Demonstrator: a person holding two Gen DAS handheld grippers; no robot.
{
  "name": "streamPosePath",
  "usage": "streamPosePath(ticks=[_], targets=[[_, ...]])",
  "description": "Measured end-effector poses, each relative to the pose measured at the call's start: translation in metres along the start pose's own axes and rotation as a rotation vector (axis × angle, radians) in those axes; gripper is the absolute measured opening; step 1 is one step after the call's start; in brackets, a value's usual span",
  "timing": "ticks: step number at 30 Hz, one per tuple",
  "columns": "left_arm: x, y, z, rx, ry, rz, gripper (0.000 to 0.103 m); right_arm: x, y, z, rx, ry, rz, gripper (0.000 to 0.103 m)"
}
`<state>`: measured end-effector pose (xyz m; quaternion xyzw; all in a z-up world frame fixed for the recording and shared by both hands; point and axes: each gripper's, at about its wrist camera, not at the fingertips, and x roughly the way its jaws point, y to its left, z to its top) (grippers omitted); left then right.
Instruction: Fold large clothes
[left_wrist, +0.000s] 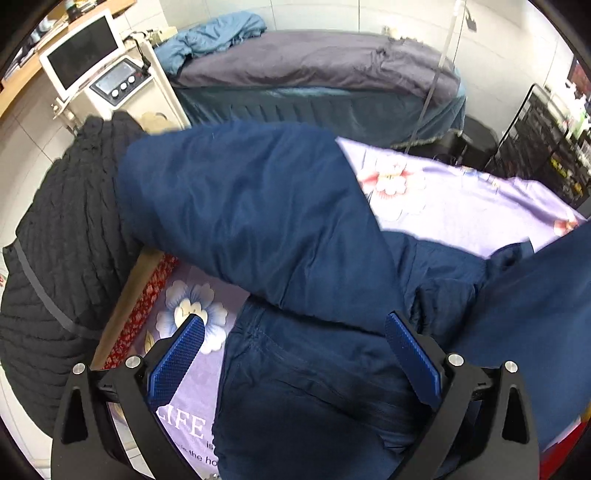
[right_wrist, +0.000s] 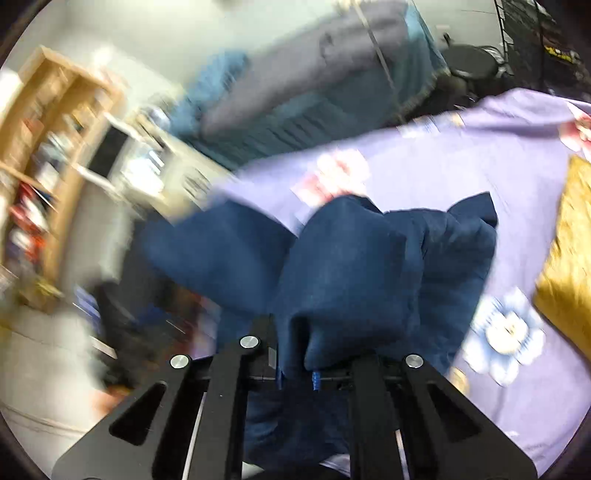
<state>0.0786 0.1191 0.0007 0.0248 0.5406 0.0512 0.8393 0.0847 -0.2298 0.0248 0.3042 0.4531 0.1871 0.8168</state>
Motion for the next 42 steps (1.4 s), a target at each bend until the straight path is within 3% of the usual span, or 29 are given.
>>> streamPosePath(ticks=[3, 6, 8, 11, 14, 18, 20, 22, 26, 30, 34, 36, 38, 39, 42], targets=[[-0.018, -0.003, 0.008, -0.005, -0.049, -0.032, 0.096, -0.055, 0.006, 0.034, -0.052, -0.14, 0.076, 0.01], [-0.029, -0.013, 0.01, 0.004, -0.07, -0.075, 0.096, -0.096, -0.015, 0.05, -0.033, -0.199, 0.094, 0.01], [-0.032, -0.022, 0.008, 0.017, -0.075, -0.105, 0.096, -0.113, -0.044, 0.054, -0.002, -0.235, 0.03, 0.01], [-0.021, -0.036, -0.003, 0.056, -0.035, -0.146, 0.096, -0.121, -0.114, 0.043, 0.11, -0.236, -0.154, 0.011], [-0.007, -0.054, -0.023, 0.102, 0.025, -0.16, 0.096, -0.113, -0.184, 0.003, 0.246, -0.172, -0.294, 0.011], [0.011, -0.067, -0.049, 0.146, 0.093, -0.155, 0.096, -0.101, -0.234, -0.05, 0.325, -0.097, -0.474, 0.011], [0.019, -0.068, -0.056, 0.148, 0.125, -0.176, 0.096, -0.097, -0.253, -0.071, 0.354, -0.063, -0.52, 0.011], [0.026, -0.069, -0.059, 0.154, 0.158, -0.193, 0.096, -0.091, -0.258, -0.079, 0.349, -0.042, -0.535, 0.011], [0.023, -0.076, -0.06, 0.187, 0.129, -0.156, 0.096, -0.096, -0.236, -0.068, 0.253, -0.088, -0.544, 0.011], [0.017, -0.083, -0.061, 0.19, 0.138, -0.199, 0.096, -0.108, -0.209, -0.009, 0.186, -0.175, -0.466, 0.01], [0.003, -0.104, -0.07, 0.244, 0.111, -0.25, 0.096, -0.112, -0.174, 0.041, 0.052, -0.227, -0.475, 0.01], [0.001, -0.118, -0.078, 0.288, 0.113, -0.262, 0.096, -0.107, -0.174, 0.052, 0.057, -0.22, -0.488, 0.01], [0.003, -0.129, -0.089, 0.317, 0.126, -0.28, 0.096, -0.098, -0.193, 0.051, 0.192, -0.18, -0.49, 0.014], [0.004, -0.133, -0.094, 0.332, 0.144, -0.295, 0.096, -0.097, -0.196, 0.047, 0.23, -0.161, -0.495, 0.023], [0.004, -0.138, -0.11, 0.389, 0.168, -0.312, 0.096, -0.099, -0.21, 0.014, 0.318, -0.154, -0.524, 0.063]])
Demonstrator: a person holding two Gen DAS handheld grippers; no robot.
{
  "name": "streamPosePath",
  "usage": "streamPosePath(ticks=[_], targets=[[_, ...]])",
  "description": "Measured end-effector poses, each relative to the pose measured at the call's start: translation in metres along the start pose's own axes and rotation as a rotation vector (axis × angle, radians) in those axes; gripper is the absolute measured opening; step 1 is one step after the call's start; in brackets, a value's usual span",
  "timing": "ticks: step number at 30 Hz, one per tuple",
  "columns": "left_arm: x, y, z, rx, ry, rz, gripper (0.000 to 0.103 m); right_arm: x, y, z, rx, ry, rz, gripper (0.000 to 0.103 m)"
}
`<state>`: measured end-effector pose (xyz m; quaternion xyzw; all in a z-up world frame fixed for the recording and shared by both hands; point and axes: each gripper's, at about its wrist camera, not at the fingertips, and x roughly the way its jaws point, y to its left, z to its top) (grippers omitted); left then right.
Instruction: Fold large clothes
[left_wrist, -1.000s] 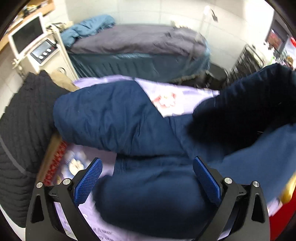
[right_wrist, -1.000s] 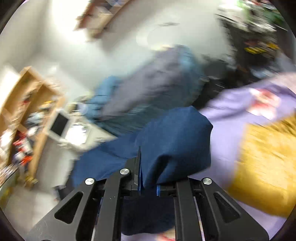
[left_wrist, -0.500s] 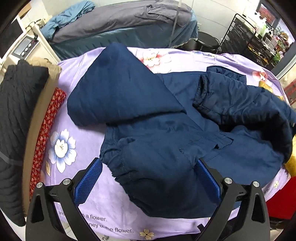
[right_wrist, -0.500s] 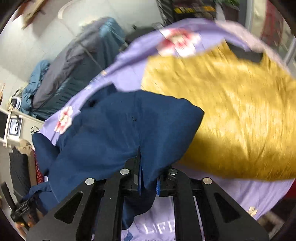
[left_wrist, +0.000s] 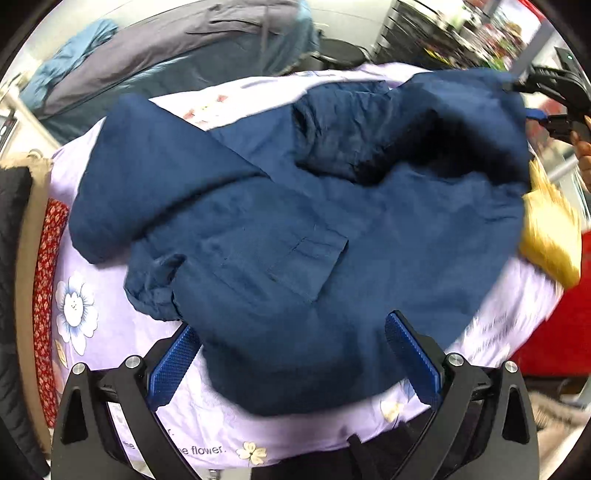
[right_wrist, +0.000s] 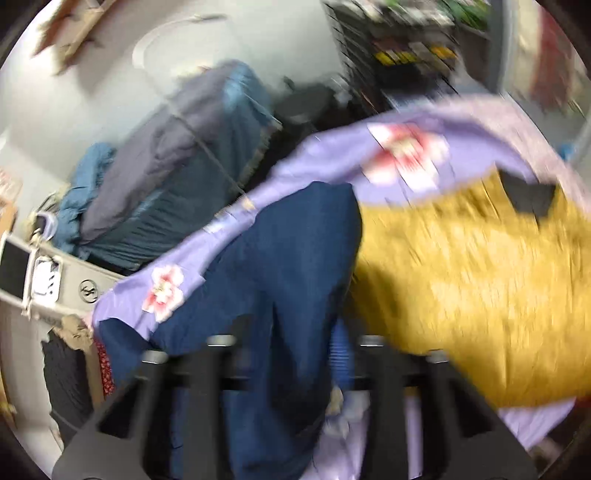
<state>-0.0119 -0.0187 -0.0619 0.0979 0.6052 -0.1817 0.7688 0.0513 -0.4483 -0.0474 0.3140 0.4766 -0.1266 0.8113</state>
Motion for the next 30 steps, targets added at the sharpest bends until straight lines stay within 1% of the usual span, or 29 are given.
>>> streamPosePath(ticks=[1, 2, 4, 6, 7, 9, 11, 12, 13, 14, 16, 18, 19, 20, 22, 23, 26, 27, 28, 29, 30], targets=[[-0.004, 0.003, -0.006, 0.006, -0.013, 0.012, 0.096, -0.007, -0.009, -0.013, 0.011, -0.029, -0.016, 0.068], [-0.008, 0.008, -0.009, -0.002, -0.027, 0.017, 0.096, -0.012, -0.015, -0.023, 0.01, -0.047, -0.031, 0.069], [-0.02, 0.025, -0.016, -0.039, -0.05, 0.004, 0.096, -0.029, -0.03, -0.047, 0.005, -0.083, -0.077, 0.075], [-0.034, 0.053, -0.022, -0.099, -0.092, 0.017, 0.096, -0.039, -0.042, -0.067, 0.012, -0.097, -0.09, 0.077], [-0.041, 0.074, -0.026, -0.144, -0.113, 0.044, 0.096, -0.042, -0.048, -0.078, 0.014, -0.088, -0.086, 0.078], [-0.043, 0.103, -0.028, -0.21, -0.12, 0.09, 0.096, -0.046, -0.054, -0.103, 0.021, -0.054, -0.068, 0.078], [-0.04, 0.134, -0.031, -0.288, -0.1, 0.116, 0.096, -0.042, -0.052, -0.128, 0.02, 0.005, -0.029, 0.078], [-0.037, 0.147, -0.031, -0.323, -0.09, 0.121, 0.096, -0.034, -0.047, -0.14, 0.025, 0.063, -0.004, 0.078], [-0.037, 0.154, -0.031, -0.341, -0.089, 0.122, 0.096, -0.025, -0.041, -0.155, 0.042, 0.132, 0.043, 0.078], [-0.036, 0.16, -0.031, -0.353, -0.088, 0.126, 0.096, -0.017, -0.037, -0.165, 0.058, 0.179, 0.086, 0.078], [-0.035, 0.163, -0.028, -0.351, -0.082, 0.144, 0.096, 0.006, -0.024, -0.193, 0.118, 0.292, 0.186, 0.078], [-0.033, 0.159, -0.025, -0.348, -0.087, 0.145, 0.096, 0.033, -0.006, -0.226, 0.178, 0.422, 0.235, 0.078], [-0.032, 0.155, -0.023, -0.343, -0.087, 0.14, 0.096, 0.043, 0.004, -0.24, 0.204, 0.456, 0.245, 0.078], [-0.034, 0.155, -0.027, -0.338, -0.09, 0.136, 0.096, 0.048, 0.01, -0.248, 0.218, 0.463, 0.254, 0.078], [-0.031, 0.149, -0.028, -0.327, -0.091, 0.139, 0.096, 0.062, 0.029, -0.26, 0.198, 0.462, 0.289, 0.078], [-0.03, 0.147, -0.029, -0.325, -0.091, 0.141, 0.096, 0.066, 0.033, -0.261, 0.195, 0.45, 0.284, 0.078], [-0.023, 0.143, -0.032, -0.326, -0.072, 0.145, 0.096, 0.075, 0.045, -0.267, 0.223, 0.383, 0.228, 0.078], [-0.022, 0.142, -0.033, -0.322, -0.064, 0.147, 0.096, 0.081, 0.052, -0.271, 0.212, 0.391, 0.245, 0.078], [-0.02, 0.141, -0.036, -0.311, -0.057, 0.151, 0.096, 0.087, 0.058, -0.274, 0.196, 0.412, 0.277, 0.072], [-0.019, 0.141, -0.038, -0.304, -0.052, 0.157, 0.096, 0.087, 0.062, -0.278, 0.199, 0.415, 0.291, 0.062], [-0.018, 0.141, -0.039, -0.297, -0.047, 0.163, 0.096, 0.086, 0.06, -0.28, 0.217, 0.409, 0.295, 0.036]])
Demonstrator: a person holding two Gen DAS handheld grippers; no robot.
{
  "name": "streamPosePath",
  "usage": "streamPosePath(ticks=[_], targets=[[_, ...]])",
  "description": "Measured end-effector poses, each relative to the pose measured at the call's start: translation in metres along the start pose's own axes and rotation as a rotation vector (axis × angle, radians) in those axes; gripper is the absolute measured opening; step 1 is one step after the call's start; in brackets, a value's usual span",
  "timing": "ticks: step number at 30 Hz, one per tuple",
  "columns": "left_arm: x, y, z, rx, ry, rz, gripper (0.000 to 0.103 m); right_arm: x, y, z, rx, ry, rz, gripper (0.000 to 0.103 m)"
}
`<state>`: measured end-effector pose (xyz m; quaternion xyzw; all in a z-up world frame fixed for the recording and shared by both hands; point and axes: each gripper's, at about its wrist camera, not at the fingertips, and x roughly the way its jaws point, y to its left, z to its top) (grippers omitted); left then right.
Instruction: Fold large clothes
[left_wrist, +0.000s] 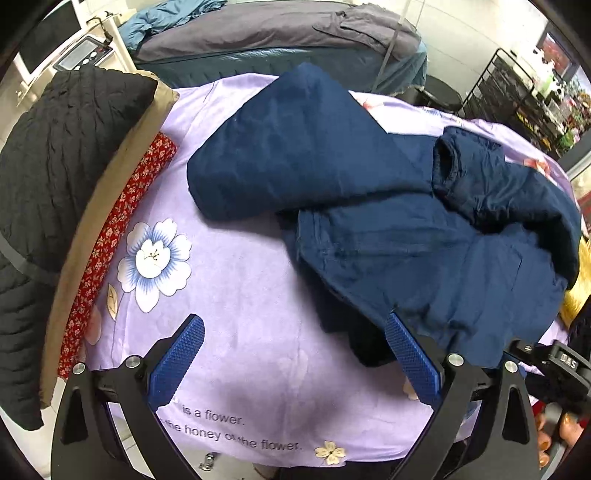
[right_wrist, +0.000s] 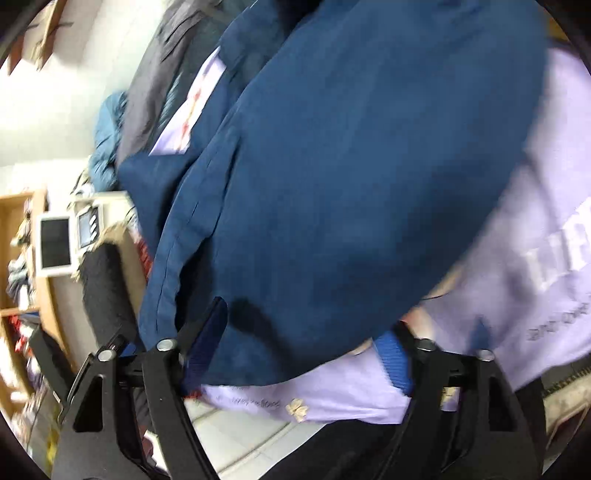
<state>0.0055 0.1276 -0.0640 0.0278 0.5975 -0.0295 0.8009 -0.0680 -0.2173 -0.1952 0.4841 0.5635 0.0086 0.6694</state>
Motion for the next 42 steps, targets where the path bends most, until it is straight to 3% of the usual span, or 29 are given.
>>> streamPosePath(ticks=[1, 2, 5, 10, 12, 15, 19, 24, 28, 30, 31, 33, 35, 36, 37, 40, 42], targets=[[0.001, 0.001, -0.001, 0.01, 0.003, 0.007, 0.096, -0.007, -0.004, 0.0, 0.018, -0.018, 0.018, 0.015], [0.002, 0.002, -0.002, 0.017, 0.003, 0.01, 0.096, -0.015, -0.007, 0.001, 0.031, -0.035, 0.052, 0.011], [0.008, 0.009, -0.004, 0.036, 0.013, 0.028, 0.096, -0.066, -0.023, 0.006, 0.053, -0.137, 0.124, 0.009], [0.018, 0.023, -0.003, 0.031, 0.033, 0.011, 0.096, -0.181, -0.073, 0.005, 0.076, -0.344, 0.032, 0.007], [0.023, 0.022, -0.004, 0.045, 0.038, -0.008, 0.096, -0.23, -0.104, 0.007, 0.119, -0.436, -0.071, 0.007], [0.03, 0.013, -0.008, 0.09, 0.048, -0.041, 0.096, -0.27, -0.14, 0.009, 0.209, -0.49, -0.142, 0.007], [0.04, -0.006, -0.019, 0.152, 0.063, -0.103, 0.096, -0.267, -0.142, 0.008, 0.15, -0.469, -0.28, 0.007], [0.044, -0.036, -0.014, 0.174, 0.038, -0.201, 0.096, -0.248, -0.135, 0.01, 0.133, -0.418, -0.363, 0.007], [0.055, -0.044, 0.011, 0.058, 0.029, -0.297, 0.096, -0.245, -0.137, 0.002, 0.094, -0.409, -0.397, 0.007], [0.064, -0.053, 0.02, 0.048, -0.003, -0.212, 0.095, -0.245, -0.139, -0.001, 0.089, -0.412, -0.393, 0.007], [0.069, -0.061, 0.023, 0.077, -0.016, -0.16, 0.093, -0.245, -0.138, -0.001, 0.085, -0.414, -0.391, 0.007], [0.084, -0.075, 0.029, 0.14, -0.024, -0.094, 0.076, -0.244, -0.136, 0.0, 0.075, -0.411, -0.387, 0.007], [0.088, -0.079, 0.033, 0.147, -0.024, -0.084, 0.037, -0.244, -0.134, 0.0, 0.058, -0.404, -0.384, 0.007], [0.085, -0.08, 0.035, 0.144, -0.015, -0.091, 0.028, -0.245, -0.133, -0.001, 0.049, -0.401, -0.383, 0.007], [0.078, -0.078, 0.034, 0.134, -0.02, -0.068, 0.008, -0.246, -0.133, 0.0, 0.042, -0.398, -0.384, 0.007], [0.04, -0.054, 0.023, 0.126, -0.061, -0.144, 0.006, -0.251, -0.14, 0.0, 0.042, -0.381, -0.39, 0.007], [0.01, -0.032, -0.002, 0.169, -0.092, -0.143, 0.005, -0.25, -0.147, 0.001, 0.048, -0.358, -0.405, 0.007]])
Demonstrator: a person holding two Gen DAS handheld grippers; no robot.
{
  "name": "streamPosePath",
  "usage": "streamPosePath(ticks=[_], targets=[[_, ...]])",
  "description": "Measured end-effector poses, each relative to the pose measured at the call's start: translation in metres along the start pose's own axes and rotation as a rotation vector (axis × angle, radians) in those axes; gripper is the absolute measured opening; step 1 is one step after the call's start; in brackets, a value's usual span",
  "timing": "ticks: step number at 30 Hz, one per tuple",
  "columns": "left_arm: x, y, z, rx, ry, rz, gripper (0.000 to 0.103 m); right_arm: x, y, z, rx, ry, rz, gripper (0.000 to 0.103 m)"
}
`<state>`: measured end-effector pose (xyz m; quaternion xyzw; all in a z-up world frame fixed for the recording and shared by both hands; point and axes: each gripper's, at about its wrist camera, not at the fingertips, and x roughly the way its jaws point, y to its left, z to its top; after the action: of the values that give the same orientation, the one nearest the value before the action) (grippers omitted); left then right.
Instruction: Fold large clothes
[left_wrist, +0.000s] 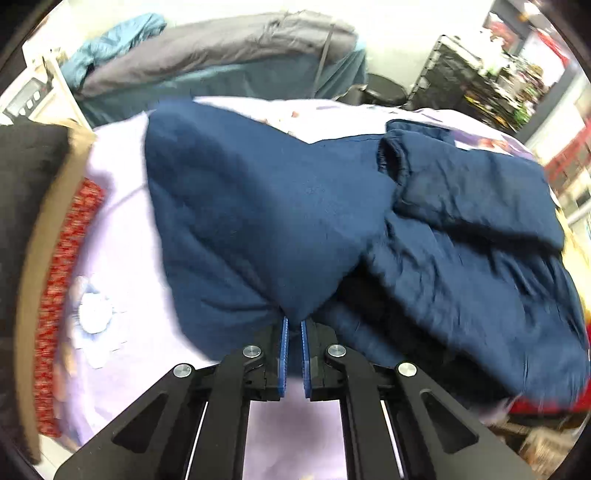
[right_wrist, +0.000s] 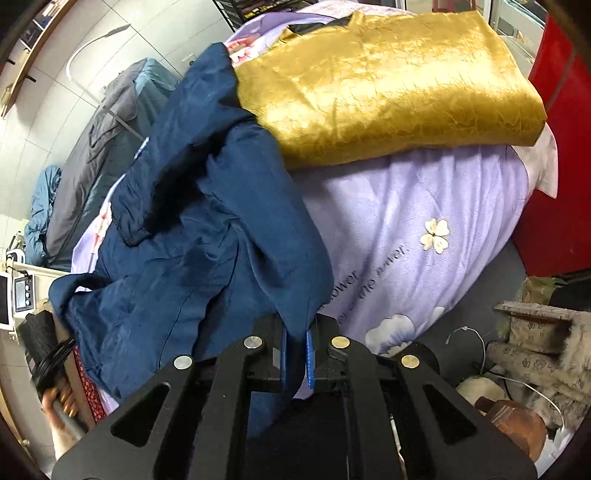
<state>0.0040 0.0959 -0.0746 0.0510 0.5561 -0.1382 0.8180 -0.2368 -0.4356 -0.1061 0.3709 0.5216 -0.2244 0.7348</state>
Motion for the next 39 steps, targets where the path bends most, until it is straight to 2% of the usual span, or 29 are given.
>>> streamPosePath(ticks=[2, 4, 6, 8, 10, 13, 15, 17, 19, 21, 22, 23, 25, 26, 28, 30, 32, 35, 39], targets=[[-0.016, 0.012, -0.029, 0.035, 0.035, 0.02, 0.005, 0.008, -0.006, 0.0, 0.0, 0.028, -0.02, 0.007], [-0.017, 0.024, -0.062, 0.059, 0.114, 0.046, 0.005, 0.019, -0.009, 0.0, -0.026, 0.063, -0.067, 0.007], [-0.008, 0.037, -0.102, 0.07, 0.224, 0.082, 0.003, 0.033, -0.01, 0.0, -0.071, 0.112, -0.137, 0.008], [0.003, 0.05, -0.134, 0.031, 0.318, 0.123, 0.0, 0.043, -0.013, 0.0, -0.077, 0.141, -0.174, 0.01], [0.01, 0.067, -0.154, -0.041, 0.363, 0.167, 0.0, 0.051, -0.016, 0.003, -0.062, 0.167, -0.21, 0.022], [0.004, 0.091, -0.152, -0.176, 0.339, 0.19, 0.001, 0.05, -0.014, 0.012, -0.067, 0.166, -0.307, 0.043], [-0.006, 0.099, -0.138, -0.24, 0.286, 0.185, 0.014, 0.04, -0.009, 0.019, -0.072, 0.132, -0.355, 0.054], [-0.015, 0.094, -0.118, -0.23, 0.216, 0.21, 0.065, 0.026, 0.0, 0.026, -0.105, 0.066, -0.407, 0.059], [-0.022, 0.08, -0.098, -0.189, 0.141, 0.227, 0.07, 0.021, 0.007, 0.032, -0.165, 0.036, -0.513, 0.076], [-0.02, 0.067, -0.077, -0.154, 0.12, 0.223, 0.073, 0.012, 0.011, 0.038, -0.206, -0.042, -0.61, 0.076], [-0.019, 0.061, -0.067, -0.14, 0.108, 0.217, 0.076, 0.006, 0.014, 0.041, -0.226, -0.09, -0.618, 0.076], [-0.017, 0.053, -0.059, -0.131, 0.092, 0.204, 0.077, -0.003, 0.021, 0.047, -0.255, -0.139, -0.576, 0.076], [-0.015, 0.033, -0.043, -0.108, 0.063, 0.164, 0.082, -0.008, 0.034, 0.052, -0.299, -0.164, -0.483, 0.077], [-0.012, 0.024, -0.036, -0.092, 0.064, 0.141, 0.088, -0.004, 0.043, 0.053, -0.327, -0.155, -0.436, 0.078], [0.002, -0.004, -0.028, -0.032, 0.092, 0.112, 0.09, 0.009, 0.057, 0.053, -0.365, -0.123, -0.391, 0.078], [0.016, -0.025, -0.026, 0.02, 0.109, 0.107, 0.09, 0.019, 0.068, 0.057, -0.371, -0.137, -0.345, 0.078], [0.034, -0.042, -0.031, 0.07, 0.178, 0.104, 0.09, 0.032, 0.074, 0.064, -0.364, -0.143, -0.29, 0.078], [0.062, -0.055, -0.048, 0.114, 0.261, 0.147, 0.089, 0.048, 0.08, 0.08, -0.363, -0.164, -0.252, 0.078], [0.088, -0.053, -0.067, 0.09, 0.335, 0.164, 0.089, 0.081, 0.095, 0.101, -0.432, -0.168, -0.232, 0.077]])
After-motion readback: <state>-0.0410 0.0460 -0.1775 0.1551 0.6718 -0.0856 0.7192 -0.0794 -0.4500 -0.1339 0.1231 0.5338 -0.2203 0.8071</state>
